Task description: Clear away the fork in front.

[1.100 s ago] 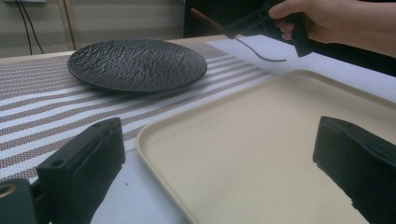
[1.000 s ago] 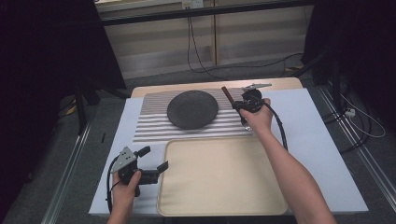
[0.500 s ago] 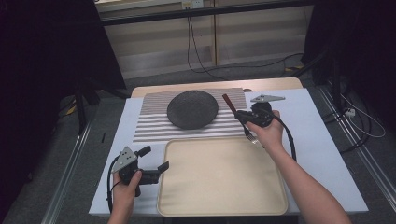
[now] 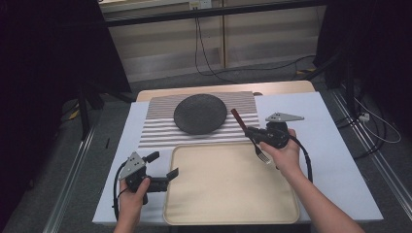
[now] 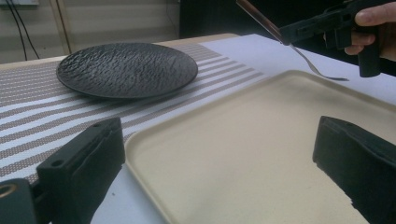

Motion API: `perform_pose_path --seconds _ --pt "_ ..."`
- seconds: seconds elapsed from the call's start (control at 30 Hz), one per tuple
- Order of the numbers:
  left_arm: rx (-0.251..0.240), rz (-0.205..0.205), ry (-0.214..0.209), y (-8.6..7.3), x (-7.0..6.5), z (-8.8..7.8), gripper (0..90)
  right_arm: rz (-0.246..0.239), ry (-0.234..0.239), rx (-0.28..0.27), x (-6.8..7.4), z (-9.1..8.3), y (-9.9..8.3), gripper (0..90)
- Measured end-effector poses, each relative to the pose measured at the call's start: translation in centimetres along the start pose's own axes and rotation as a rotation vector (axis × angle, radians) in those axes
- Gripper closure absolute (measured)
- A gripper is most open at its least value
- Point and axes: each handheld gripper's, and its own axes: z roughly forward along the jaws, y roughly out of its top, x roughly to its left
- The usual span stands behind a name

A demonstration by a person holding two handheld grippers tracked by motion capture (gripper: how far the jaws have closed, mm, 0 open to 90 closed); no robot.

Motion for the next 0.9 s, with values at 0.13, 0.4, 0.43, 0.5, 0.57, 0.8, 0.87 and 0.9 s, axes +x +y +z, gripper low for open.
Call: perform_pose_path --seconds 0.13,0.4,0.43,0.5,0.57,0.8,0.87,0.9 --pt "0.006 0.001 -0.011 0.3 -0.3 0.2 2.5 0.005 0.017 -0.010 0.7 -0.7 -0.7 79.1" --pt "0.001 0.013 -0.026 1.0 -1.2 0.6 2.4 -0.009 0.052 -0.014 1.9 -1.7 -2.0 79.1" --pt "0.003 0.013 -0.030 1.1 -1.3 0.6 2.4 -0.009 0.057 -0.013 2.0 -1.9 -2.1 79.1" --pt "0.003 0.015 -0.034 1.3 -1.5 0.8 2.3 -0.013 0.069 -0.023 2.3 -2.1 -2.2 79.1" --pt "0.008 0.012 -0.043 1.6 -1.8 1.0 2.3 -0.017 0.076 -0.022 2.6 -2.4 -2.3 79.1" --pt "0.027 0.029 -0.060 2.4 -2.8 2.3 2.3 -0.030 0.109 -0.032 3.7 -2.8 -2.9 79.0" --pt "0.030 0.028 -0.066 2.6 -3.0 2.5 2.3 -0.036 0.110 -0.028 3.9 -2.9 -3.0 79.0" --pt "0.029 0.027 -0.077 2.7 -3.1 2.7 2.3 -0.034 0.111 -0.035 4.0 -2.9 -3.1 79.1"
